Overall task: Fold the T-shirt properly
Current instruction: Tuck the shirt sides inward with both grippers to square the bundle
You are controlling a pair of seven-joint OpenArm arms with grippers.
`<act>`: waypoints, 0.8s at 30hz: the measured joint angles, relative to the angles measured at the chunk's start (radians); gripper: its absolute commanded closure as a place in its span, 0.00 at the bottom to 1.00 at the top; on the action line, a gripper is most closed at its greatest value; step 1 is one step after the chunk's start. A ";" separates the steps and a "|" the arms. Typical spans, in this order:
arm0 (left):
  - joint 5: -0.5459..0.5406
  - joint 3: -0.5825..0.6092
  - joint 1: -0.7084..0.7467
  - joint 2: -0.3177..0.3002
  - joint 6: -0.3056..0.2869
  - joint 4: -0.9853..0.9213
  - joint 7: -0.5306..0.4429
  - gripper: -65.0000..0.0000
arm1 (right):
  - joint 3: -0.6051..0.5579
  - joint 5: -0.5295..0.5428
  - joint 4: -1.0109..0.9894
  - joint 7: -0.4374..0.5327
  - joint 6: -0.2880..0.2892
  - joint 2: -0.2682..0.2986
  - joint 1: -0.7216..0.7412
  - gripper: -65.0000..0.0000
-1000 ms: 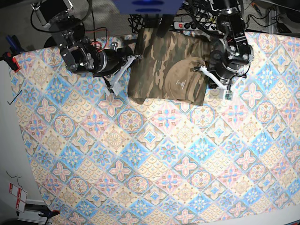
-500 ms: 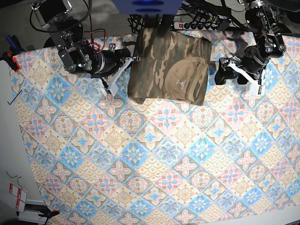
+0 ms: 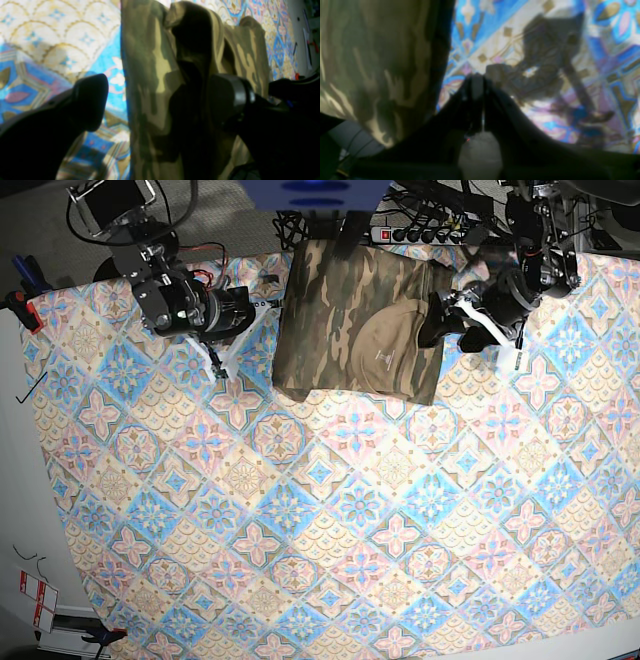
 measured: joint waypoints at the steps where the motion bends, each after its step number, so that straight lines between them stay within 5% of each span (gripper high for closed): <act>1: -0.001 0.000 -0.001 -0.002 -0.006 -0.020 -0.001 0.07 | 0.000 -0.002 0.000 0.000 0.000 -0.002 0.000 0.99; 4: -0.008 0.000 0.000 -0.001 -0.003 -0.059 0.012 0.07 | -0.001 -0.003 0.000 0.000 0.000 -0.002 -0.002 0.99; 13: -0.259 -0.032 0.004 -0.059 -0.039 -0.055 0.067 0.07 | -0.001 -0.009 -0.017 0.005 0.000 -0.006 0.003 0.99; 19: -0.297 -0.022 0.000 -0.028 -0.047 0.011 0.108 0.07 | -0.001 -0.014 -0.078 0.009 0.000 -0.005 0.000 0.99; 24: -0.217 -0.023 -0.003 -0.014 -0.026 0.010 0.105 0.07 | -0.040 -0.016 -0.078 0.027 0.000 -0.006 0.008 0.98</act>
